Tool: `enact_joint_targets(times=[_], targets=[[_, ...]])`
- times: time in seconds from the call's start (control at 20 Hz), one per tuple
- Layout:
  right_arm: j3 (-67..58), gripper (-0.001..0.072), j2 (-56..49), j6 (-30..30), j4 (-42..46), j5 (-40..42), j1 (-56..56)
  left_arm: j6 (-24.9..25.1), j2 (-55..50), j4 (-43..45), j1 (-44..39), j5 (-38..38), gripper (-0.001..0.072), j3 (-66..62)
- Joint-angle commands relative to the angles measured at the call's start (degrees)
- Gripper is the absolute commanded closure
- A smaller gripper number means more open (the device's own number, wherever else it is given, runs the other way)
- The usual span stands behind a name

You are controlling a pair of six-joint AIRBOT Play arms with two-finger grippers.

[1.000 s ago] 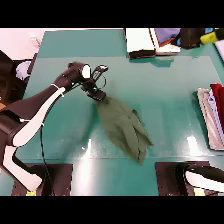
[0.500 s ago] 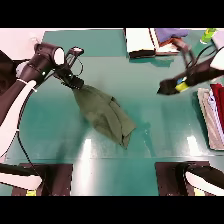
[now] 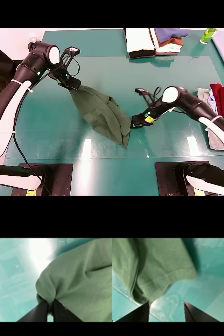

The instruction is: Fold the shirts.

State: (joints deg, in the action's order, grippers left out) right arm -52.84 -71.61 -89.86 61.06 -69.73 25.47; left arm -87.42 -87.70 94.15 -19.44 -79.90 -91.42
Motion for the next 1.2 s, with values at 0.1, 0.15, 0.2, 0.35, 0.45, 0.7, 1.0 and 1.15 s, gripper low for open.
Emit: enact_joint_targets(times=[0.1, 0.15, 0.2, 0.35, 0.45, 0.7, 1.0, 1.15], targets=[[1.33, 0.0240, -3.76, -1.20, -0.85, 6.05, 2.23, 0.00, 0.07, -0.17, 0.02, -0.22, 0.0671, 0.50], [1.31, 0.0240, -3.67, -1.20, -1.03, 6.91, 1.60, -0.02, 0.07, -0.17, 0.02, -0.24, 0.0671, 0.50], [1.33, 0.0241, -3.69, -1.20, -1.01, 7.04, 0.83, 0.00, 0.07, -0.17, 0.02, -0.22, 0.0671, 0.50], [1.33, 0.0241, -3.65, -1.18, -0.92, 7.02, -1.88, 0.00, 0.07, -0.17, 0.02, -0.11, 0.0671, 0.50], [1.33, 0.0241, -3.63, -1.18, -0.96, 7.02, -3.50, 0.00, 0.07, -0.17, 0.02, -0.04, 0.0671, 0.50], [1.33, 0.0241, -2.01, -0.66, -2.01, 4.31, 0.07, 0.00, 0.07, -0.26, 0.02, 0.13, 0.0671, 0.50], [1.38, 0.0248, 1.92, -1.40, -4.04, 6.40, 9.29, -0.09, 0.04, -0.61, 0.02, 0.44, 0.0671, 0.50], [1.33, 0.0261, -0.92, -1.38, -4.13, 7.43, 13.46, -0.17, 0.07, -1.75, 0.02, 0.42, 0.0671, 0.50]])
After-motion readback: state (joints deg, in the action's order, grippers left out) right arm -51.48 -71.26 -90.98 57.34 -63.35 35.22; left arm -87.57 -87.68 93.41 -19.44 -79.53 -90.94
